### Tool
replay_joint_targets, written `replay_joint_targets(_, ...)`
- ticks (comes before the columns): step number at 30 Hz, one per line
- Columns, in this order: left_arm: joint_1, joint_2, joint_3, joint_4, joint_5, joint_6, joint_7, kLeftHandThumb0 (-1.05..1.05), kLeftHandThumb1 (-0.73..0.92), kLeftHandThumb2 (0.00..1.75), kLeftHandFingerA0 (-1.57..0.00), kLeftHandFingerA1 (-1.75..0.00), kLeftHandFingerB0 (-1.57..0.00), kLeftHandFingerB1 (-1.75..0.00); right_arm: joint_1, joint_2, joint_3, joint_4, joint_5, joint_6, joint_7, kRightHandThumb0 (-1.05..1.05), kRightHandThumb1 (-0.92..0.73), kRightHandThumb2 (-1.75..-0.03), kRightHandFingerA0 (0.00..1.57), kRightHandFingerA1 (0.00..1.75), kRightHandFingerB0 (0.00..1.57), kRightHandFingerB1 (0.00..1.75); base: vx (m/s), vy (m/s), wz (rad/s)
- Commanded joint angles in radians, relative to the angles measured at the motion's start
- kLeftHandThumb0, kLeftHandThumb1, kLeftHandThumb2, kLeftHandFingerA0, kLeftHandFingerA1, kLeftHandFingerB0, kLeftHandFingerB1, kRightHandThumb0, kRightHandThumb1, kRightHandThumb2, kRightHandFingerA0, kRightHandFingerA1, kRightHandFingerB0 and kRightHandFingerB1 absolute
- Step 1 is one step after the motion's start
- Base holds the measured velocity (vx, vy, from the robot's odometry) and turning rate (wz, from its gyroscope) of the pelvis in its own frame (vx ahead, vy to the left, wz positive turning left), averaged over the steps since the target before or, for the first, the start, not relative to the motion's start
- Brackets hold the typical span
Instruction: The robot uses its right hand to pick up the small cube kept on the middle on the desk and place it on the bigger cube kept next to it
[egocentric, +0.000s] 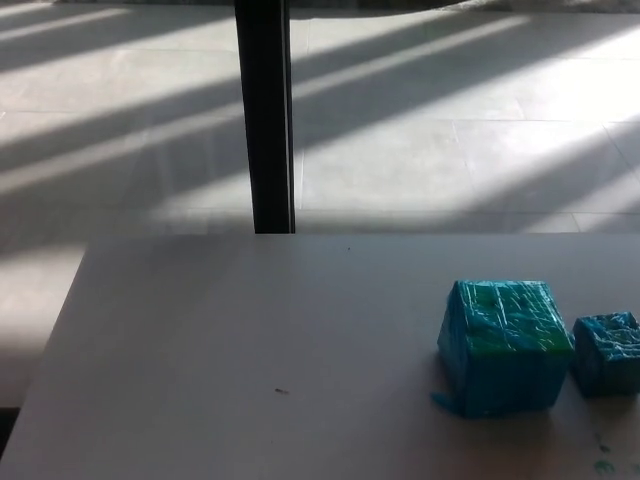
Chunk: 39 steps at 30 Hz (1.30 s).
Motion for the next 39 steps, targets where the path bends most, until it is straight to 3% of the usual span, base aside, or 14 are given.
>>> replay_joint_targets(1,-0.018,0.052,0.071,0.056,-0.1,-0.007,-0.105,-0.77,0.78,0.64,-0.48,-0.54,-0.36,-0.42,-0.018,-0.012,-0.126,-0.06,0.148,-0.001,-0.061,-0.41,-0.72,-0.61,0.63,1.21,0.56,0.7,0.0,0.0,0.0)
replay_joint_targets(9,-0.002,0.06,0.087,0.064,-0.108,-0.012,-0.124,-0.76,0.62,1.01,-0.44,-0.63,-0.31,-0.54,-0.047,-0.056,-0.203,-0.011,0.149,0.077,-0.129,-0.4,-0.72,-0.63,0.63,1.36,0.54,0.76,0.0,0.0,0.0)
replay_joint_targets(12,0.017,0.058,0.093,0.054,-0.117,-0.012,-0.126,-0.75,0.79,0.64,-0.49,-0.56,-0.34,-0.42,-0.05,-0.081,-0.225,0.018,0.171,0.122,-0.137,-0.39,-0.71,-0.64,0.64,1.43,0.51,0.72,0.0,0.0,0.0)
replay_joint_targets(17,0.014,0.068,0.094,0.068,-0.124,0.0,-0.122,-0.74,0.61,1.01,-0.43,-0.63,-0.3,-0.54,-0.011,-0.128,-0.166,0.054,0.137,0.192,-0.101,-0.44,-0.72,-0.61,0.56,1.2,0.56,0.71,0.0,0.0,0.0)
replay_joint_targets(22,0.019,0.067,0.107,0.068,-0.146,0.012,-0.141,-0.75,0.78,0.62,-0.47,-0.57,-0.34,-0.44,-0.008,-0.173,-0.204,0.025,0.202,0.329,-0.096,-0.45,-0.57,-0.97,0.41,0.77,0.28,0.61,0.0,0.0,0.0)
replay_joint_targets(23,0.023,0.066,0.105,0.062,-0.144,0.013,-0.139,-0.74,0.6,1.0,-0.43,-0.63,-0.3,-0.54,-0.02,-0.192,-0.204,0.024,0.197,0.337,-0.107,-0.46,-0.56,-0.96,0.41,0.77,0.26,0.6,0.0,0.0,0.0)
replay_joint_targets(24,0.021,0.065,0.102,0.065,-0.14,0.008,-0.128,-0.75,0.78,0.63,-0.48,-0.55,-0.36,-0.43,-0.031,-0.206,-0.211,0.023,0.203,0.335,-0.107,-0.46,-0.57,-0.97,0.43,0.78,0.27,0.6,0.0,0.0,0.0)
replay_joint_targets(26,0.008,0.073,0.099,0.089,-0.133,0.006,-0.115,-0.75,0.59,0.99,-0.46,-0.63,-0.35,-0.55,-0.09,-0.247,-0.221,0.069,0.195,0.312,-0.154,-0.46,-0.74,-0.62,0.74,1.35,0.61,0.82,0.0,0.0,0.0)
replay_joint_targets(28,0.006,0.079,0.095,0.097,-0.132,0.003,-0.12,-0.75,0.6,1.0,-0.44,-0.62,-0.32,-0.54,-0.144,-0.292,-0.237,0.069,0.212,0.295,-0.15,-0.46,-0.72,-0.61,0.8,1.25,0.62,0.67,0.0,0.0,0.0)
replay_joint_targets(29,0.008,0.079,0.098,0.094,-0.136,0.004,-0.123,-0.75,0.77,0.63,-0.47,-0.56,-0.37,-0.44,-0.159,-0.293,-0.252,0.043,0.237,0.305,-0.142,-0.47,-0.73,-0.62,0.5,1.08,0.42,0.56,0.0,0.0,0.0)
replay_joint_targets(32,0.013,0.081,0.09,0.088,-0.132,0.001,-0.115,-0.75,0.78,0.63,-0.5,-0.55,-0.39,-0.42,-0.243,-0.276,-0.289,-0.114,0.305,0.32,-0.14,-0.51,-0.58,-0.96,0.69,1.05,0.37,0.61,0.0,0.0,0.0)
replay_joint_targets(33,0.014,0.081,0.09,0.087,-0.136,0.003,-0.118,-0.74,0.6,0.99,-0.45,-0.63,-0.34,-0.54,-0.246,-0.274,-0.284,-0.135,0.298,0.323,-0.135,-0.47,-0.73,-0.62,0.51,1.13,0.36,0.48,0.0,0.0,0.0)
replay_joint_targets(38,0.021,0.086,0.084,0.086,-0.139,0.005,-0.127,-0.77,0.62,1.0,-0.44,-0.62,-0.32,-0.54,-0.278,-0.261,-0.219,-0.319,0.295,0.355,-0.087,-0.54,-0.73,-0.62,0.41,0.99,0.35,0.47,0.0,0.0,0.0)
replay_joint_targets(39,0.023,0.084,0.086,0.086,-0.143,0.0,-0.13,-0.76,0.77,0.63,-0.5,-0.57,-0.37,-0.43,-0.282,-0.249,-0.205,-0.367,0.313,0.346,-0.058,-0.58,-0.72,-0.61,0.37,0.89,0.33,0.5,0.0,0.0,0.0)
